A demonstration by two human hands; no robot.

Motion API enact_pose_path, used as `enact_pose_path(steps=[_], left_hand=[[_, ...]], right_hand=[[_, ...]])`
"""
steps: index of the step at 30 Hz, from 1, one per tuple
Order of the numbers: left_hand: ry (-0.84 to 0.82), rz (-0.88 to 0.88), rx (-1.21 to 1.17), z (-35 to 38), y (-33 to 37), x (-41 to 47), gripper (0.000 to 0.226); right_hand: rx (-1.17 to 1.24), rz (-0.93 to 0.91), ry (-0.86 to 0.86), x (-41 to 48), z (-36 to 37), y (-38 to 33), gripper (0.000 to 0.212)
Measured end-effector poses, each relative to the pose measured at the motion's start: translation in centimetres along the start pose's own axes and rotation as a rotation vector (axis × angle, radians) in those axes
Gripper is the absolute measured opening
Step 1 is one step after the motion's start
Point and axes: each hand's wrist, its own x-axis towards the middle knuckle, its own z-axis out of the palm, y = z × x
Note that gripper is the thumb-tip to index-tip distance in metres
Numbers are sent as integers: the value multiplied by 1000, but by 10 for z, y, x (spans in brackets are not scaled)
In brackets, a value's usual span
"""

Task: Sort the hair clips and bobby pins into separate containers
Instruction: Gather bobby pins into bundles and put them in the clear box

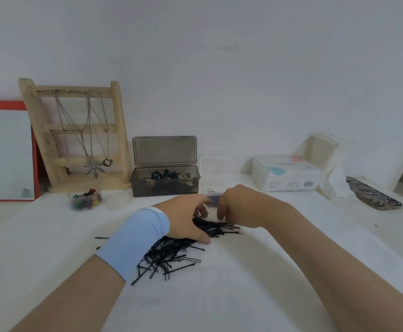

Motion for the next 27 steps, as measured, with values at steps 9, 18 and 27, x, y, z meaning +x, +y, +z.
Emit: enact_pose_path(steps=[9,18,27], left_hand=[[-81,19,134,-8,-1,-1,65],[-136,-24,177,-13,-4,-4,61],[-225,-153,194,-28,-13,-11,98]], right_hand=[[336,19,-112,-5,-17,3,19],[140,8,-267,-4,-13,-9,20],[95,-25,-234,-9,-15,-36,69]])
